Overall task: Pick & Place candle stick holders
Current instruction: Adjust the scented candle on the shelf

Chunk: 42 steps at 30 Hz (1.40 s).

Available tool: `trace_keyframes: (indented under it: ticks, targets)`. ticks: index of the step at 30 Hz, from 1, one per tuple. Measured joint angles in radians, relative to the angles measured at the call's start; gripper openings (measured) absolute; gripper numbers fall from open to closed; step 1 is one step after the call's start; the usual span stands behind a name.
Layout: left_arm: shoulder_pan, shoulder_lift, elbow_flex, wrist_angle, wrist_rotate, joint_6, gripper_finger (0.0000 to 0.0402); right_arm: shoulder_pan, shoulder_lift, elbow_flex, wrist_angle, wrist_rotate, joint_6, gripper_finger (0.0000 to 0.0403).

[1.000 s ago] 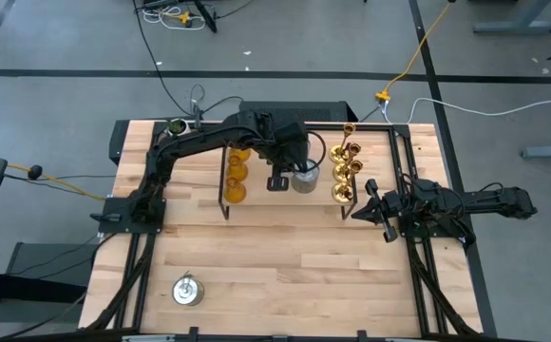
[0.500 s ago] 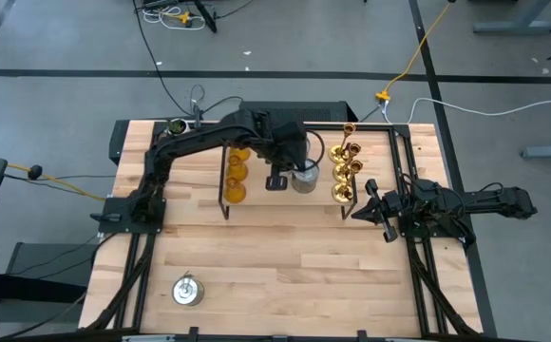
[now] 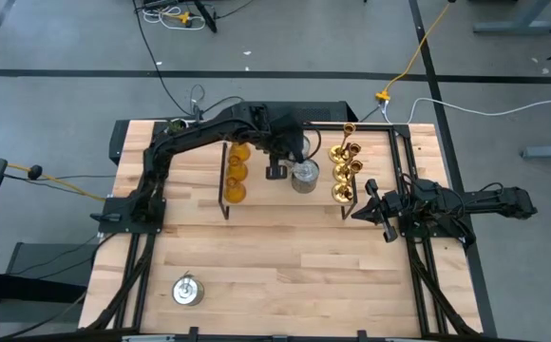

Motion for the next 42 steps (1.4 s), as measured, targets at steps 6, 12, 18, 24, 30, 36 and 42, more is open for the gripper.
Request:
trace_keyframes:
  ticks: [6, 12, 18, 24, 30, 36, 42]
  targets:
    - [0.025, 0.0, 0.0, 0.041, -0.001, 0.028, 0.0005, 0.0, 0.0, 0.0, 0.0, 0.0, 0.0, 0.0013]
    - [0.054, 0.0, 0.0, 0.082, 0.025, 0.049, 0.0013, 0.0, 0.0, 0.0, 0.0, 0.0, 0.0, 0.0013]
    - [0.076, 0.002, 0.0, 0.103, 0.101, 0.049, 0.0009, 0.0, 0.0, 0.0, 0.0, 0.0, 0.0, 0.0013]
    - [0.093, 0.013, 0.0, 0.1, 0.121, 0.043, 0.0008, 0.0, 0.0, 0.0, 0.0, 0.0, 0.0, 0.0013]
    - [0.092, 0.024, -0.001, 0.092, 0.154, 0.021, 0.0005, 0.0, 0.0, 0.0, 0.0, 0.0, 0.0, 0.0013]
    - [0.09, 0.024, -0.001, 0.092, 0.172, 0.021, 0.0009, 0.0, 0.0, 0.0, 0.0, 0.0, 0.0, 0.0013]
    - [0.092, 0.024, -0.001, 0.084, 0.174, 0.021, 0.0005, 0.0, 0.0, 0.0, 0.0, 0.0, 0.0, 0.0013]
